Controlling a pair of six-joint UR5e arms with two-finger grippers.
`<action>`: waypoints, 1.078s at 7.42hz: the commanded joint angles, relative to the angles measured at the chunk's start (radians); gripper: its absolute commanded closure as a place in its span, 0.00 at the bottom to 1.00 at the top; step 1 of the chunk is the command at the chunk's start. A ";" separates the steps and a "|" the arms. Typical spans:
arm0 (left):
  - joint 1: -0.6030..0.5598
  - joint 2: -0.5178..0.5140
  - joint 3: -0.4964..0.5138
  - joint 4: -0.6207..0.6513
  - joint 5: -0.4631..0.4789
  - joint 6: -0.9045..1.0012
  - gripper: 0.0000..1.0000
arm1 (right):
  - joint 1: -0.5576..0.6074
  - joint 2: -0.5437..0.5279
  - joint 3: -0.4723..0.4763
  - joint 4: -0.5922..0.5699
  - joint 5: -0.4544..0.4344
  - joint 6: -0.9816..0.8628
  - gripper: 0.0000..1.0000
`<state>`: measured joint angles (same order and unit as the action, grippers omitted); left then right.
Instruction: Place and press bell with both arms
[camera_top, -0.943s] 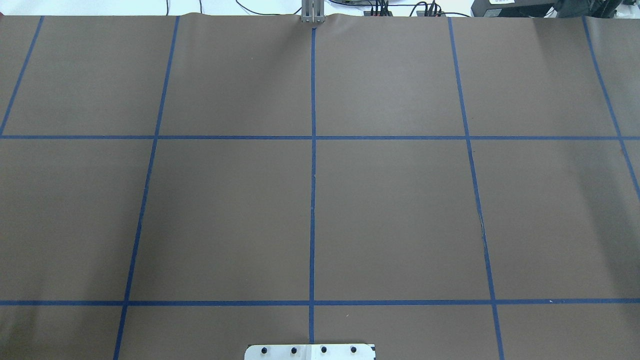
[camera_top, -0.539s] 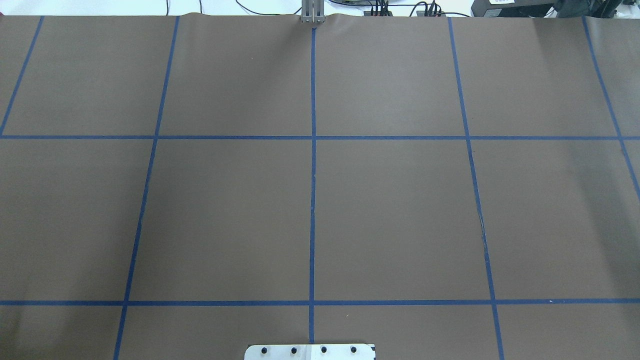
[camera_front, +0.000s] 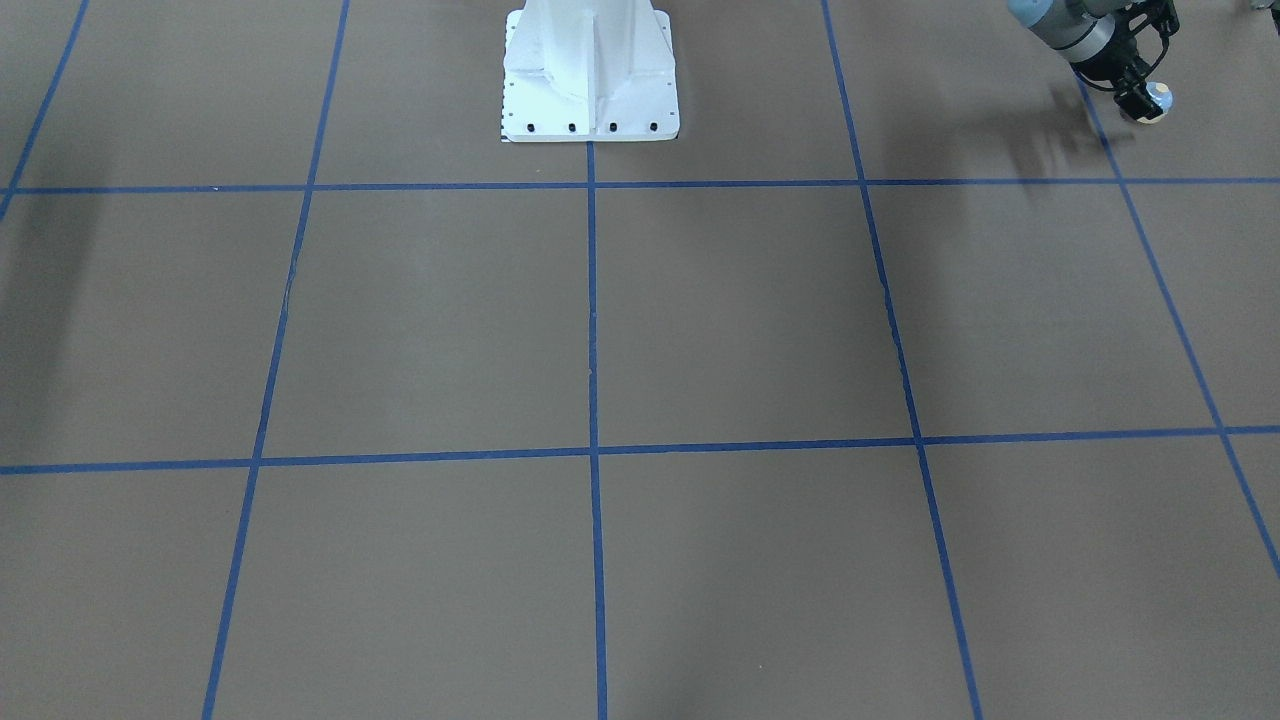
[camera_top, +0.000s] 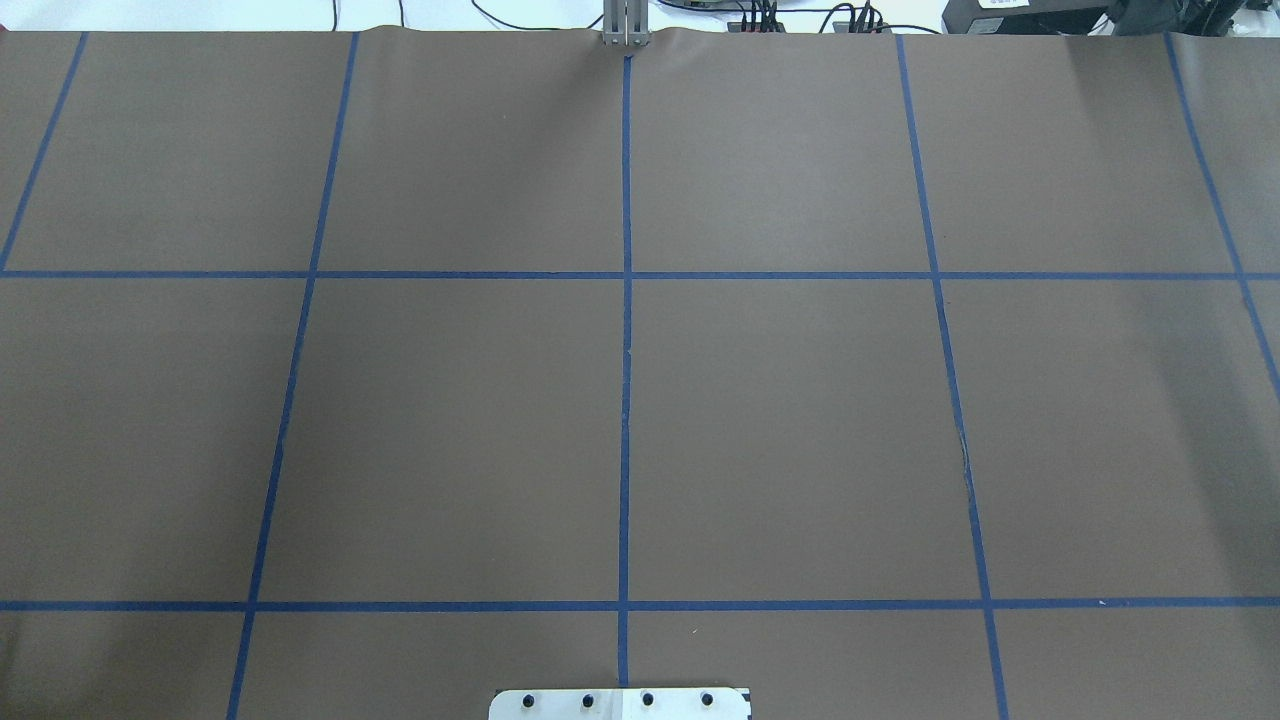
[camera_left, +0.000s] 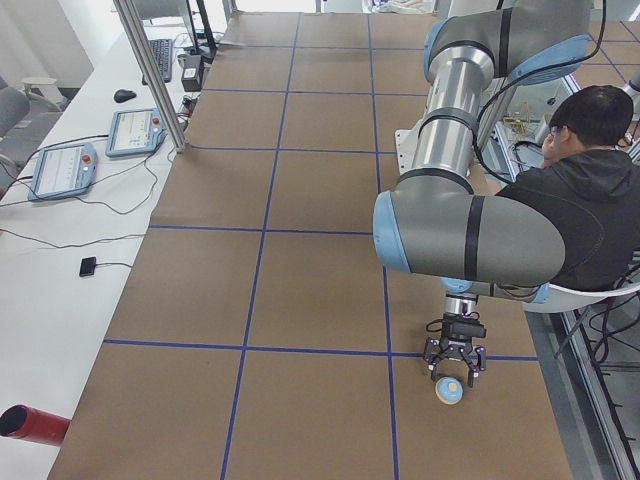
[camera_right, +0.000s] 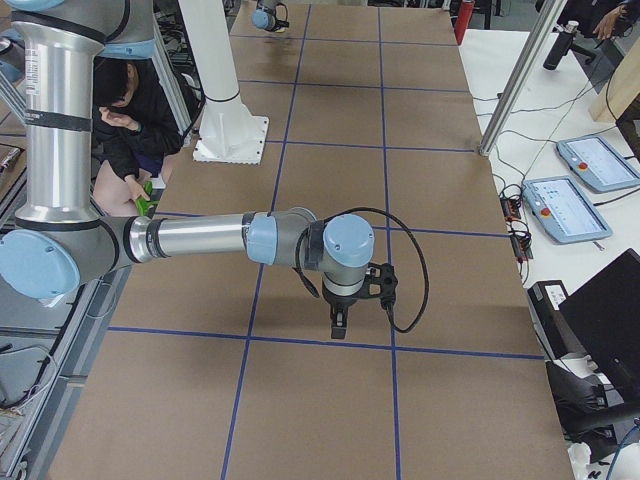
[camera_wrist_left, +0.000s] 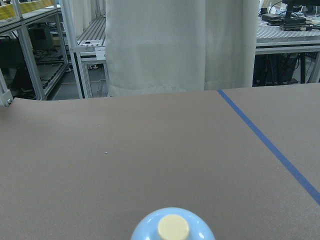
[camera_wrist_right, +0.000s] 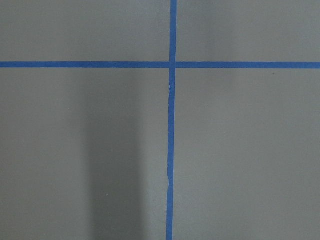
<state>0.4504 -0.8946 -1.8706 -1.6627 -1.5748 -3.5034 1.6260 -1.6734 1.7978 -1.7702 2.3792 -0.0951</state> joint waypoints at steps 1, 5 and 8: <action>0.023 0.000 0.022 -0.014 -0.001 -0.023 0.00 | 0.000 0.000 0.000 0.000 0.000 0.000 0.00; 0.039 -0.001 0.068 -0.060 0.001 -0.026 0.00 | 0.000 0.000 0.000 0.000 -0.002 0.000 0.00; 0.047 0.000 0.071 -0.062 -0.001 -0.040 0.48 | 0.002 -0.003 0.008 0.000 -0.003 0.002 0.00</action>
<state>0.4943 -0.8956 -1.8006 -1.7234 -1.5742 -3.5336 1.6263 -1.6744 1.7997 -1.7702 2.3764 -0.0941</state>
